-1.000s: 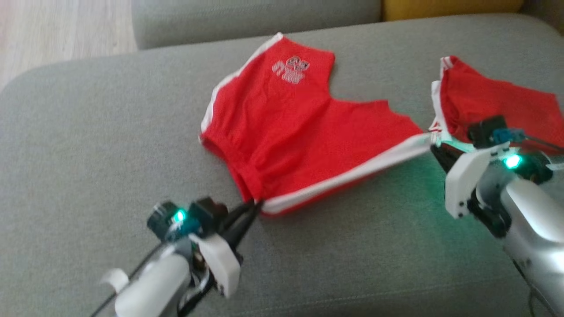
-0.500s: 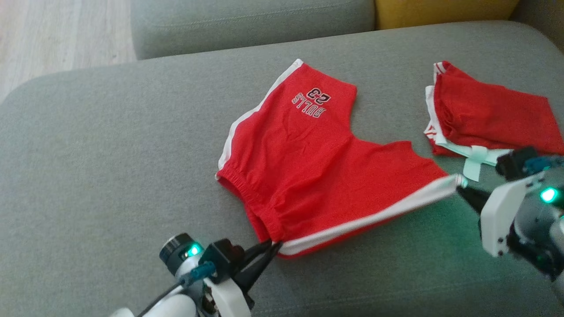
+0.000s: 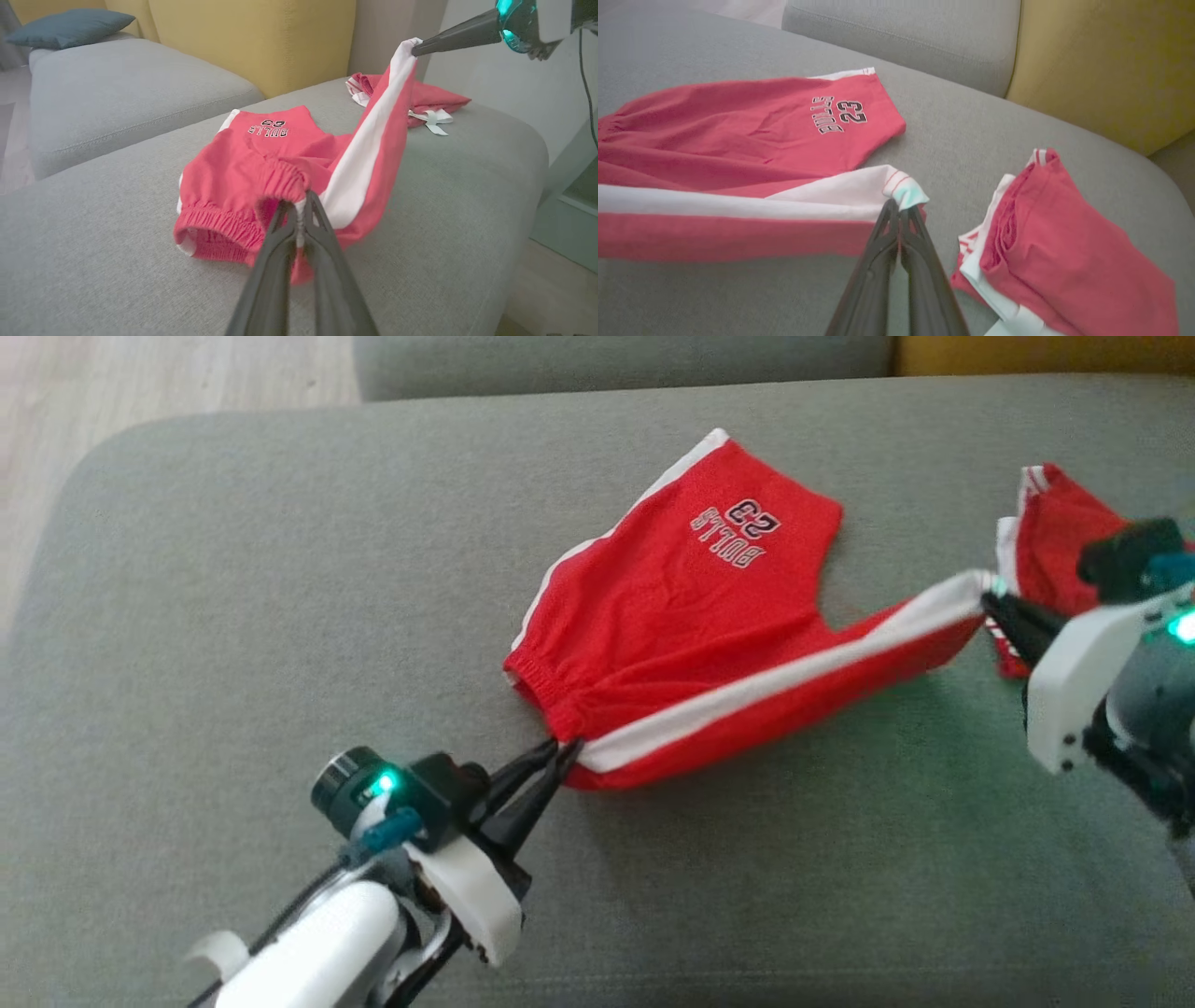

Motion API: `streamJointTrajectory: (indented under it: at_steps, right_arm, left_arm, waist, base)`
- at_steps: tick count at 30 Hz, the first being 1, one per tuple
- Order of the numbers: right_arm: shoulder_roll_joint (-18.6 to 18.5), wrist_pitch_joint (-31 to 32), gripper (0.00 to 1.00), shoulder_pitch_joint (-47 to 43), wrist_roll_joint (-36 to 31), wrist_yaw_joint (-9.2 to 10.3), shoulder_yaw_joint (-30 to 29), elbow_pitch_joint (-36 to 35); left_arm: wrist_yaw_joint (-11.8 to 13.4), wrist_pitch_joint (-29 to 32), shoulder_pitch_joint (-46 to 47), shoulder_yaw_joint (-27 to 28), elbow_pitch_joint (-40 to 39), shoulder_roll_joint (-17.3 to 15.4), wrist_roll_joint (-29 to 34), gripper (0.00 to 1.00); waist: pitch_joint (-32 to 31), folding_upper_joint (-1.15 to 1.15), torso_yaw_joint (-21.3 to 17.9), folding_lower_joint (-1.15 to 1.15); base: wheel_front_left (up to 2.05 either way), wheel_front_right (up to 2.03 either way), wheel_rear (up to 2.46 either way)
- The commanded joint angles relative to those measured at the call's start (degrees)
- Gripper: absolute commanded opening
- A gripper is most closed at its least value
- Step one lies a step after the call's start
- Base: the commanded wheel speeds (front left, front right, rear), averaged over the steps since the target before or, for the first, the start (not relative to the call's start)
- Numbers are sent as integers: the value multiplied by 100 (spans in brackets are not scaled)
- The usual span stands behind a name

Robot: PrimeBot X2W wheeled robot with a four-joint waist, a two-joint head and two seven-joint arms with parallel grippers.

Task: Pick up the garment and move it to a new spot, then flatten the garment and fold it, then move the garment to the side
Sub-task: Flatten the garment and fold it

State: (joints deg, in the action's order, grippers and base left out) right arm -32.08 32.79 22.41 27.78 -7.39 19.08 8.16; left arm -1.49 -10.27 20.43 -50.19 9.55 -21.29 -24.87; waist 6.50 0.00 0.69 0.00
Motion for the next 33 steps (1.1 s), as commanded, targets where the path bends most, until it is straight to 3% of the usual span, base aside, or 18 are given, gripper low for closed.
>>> streamJointTrajectory:
  at_steps: [1,11,22,33]
  right_arm:
    - [-68,-28,0,259,-60,-10,-21,-171]
    - [38,-257,0,1440,-333,-10,242,391]
    - [97,-754,0,3176,-801,-10,926,1940]
    - [329,-1349,0,4218,-1061,-10,1699,3375]
  left_arm:
    - [61,-86,318,328,-133,-49,-102,0]
    - [68,-166,762,524,132,187,-238,0]
    - [-56,-282,1613,648,1004,724,-313,0]
    - [-221,-442,2066,631,1744,1141,-202,0]
  waist:
    - [92,0,117,0]
    - [590,0,500,0]
    - [1339,0,988,0]
    - [1791,0,1239,0]
  base:
    - [0,0,0]
    - [0,0,0]
    - [0,0,0]
    - [0,0,0]
